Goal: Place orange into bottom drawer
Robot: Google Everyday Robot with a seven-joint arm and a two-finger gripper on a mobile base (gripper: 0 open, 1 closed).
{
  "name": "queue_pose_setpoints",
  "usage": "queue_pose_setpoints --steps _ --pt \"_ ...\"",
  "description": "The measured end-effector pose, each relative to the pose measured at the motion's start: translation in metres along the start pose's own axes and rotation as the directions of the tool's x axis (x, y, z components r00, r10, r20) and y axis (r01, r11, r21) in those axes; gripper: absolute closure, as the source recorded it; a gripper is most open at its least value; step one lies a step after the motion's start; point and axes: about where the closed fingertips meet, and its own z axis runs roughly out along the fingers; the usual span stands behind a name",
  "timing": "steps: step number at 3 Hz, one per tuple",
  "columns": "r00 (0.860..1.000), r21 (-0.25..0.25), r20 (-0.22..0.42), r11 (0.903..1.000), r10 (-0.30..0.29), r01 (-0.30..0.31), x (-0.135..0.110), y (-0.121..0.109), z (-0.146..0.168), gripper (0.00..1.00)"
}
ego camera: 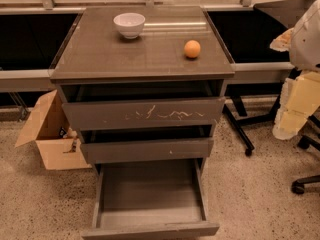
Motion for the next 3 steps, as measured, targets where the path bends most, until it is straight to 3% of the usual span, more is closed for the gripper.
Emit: queue_pose_setpoints --steps 1,2,3 --pt "1.0 0.0 0.0 1.0 0.0 0.0 0.0 0.0 0.0 0.0" --pt "0.995 0.05 0.1 0.9987 0.007 -0.012 -0.003 -0.03 0.009 0.0" --pt "0.963 0.086 0.268 0.9959 0.006 -0.03 -0.013 -0.078 0.029 0.0"
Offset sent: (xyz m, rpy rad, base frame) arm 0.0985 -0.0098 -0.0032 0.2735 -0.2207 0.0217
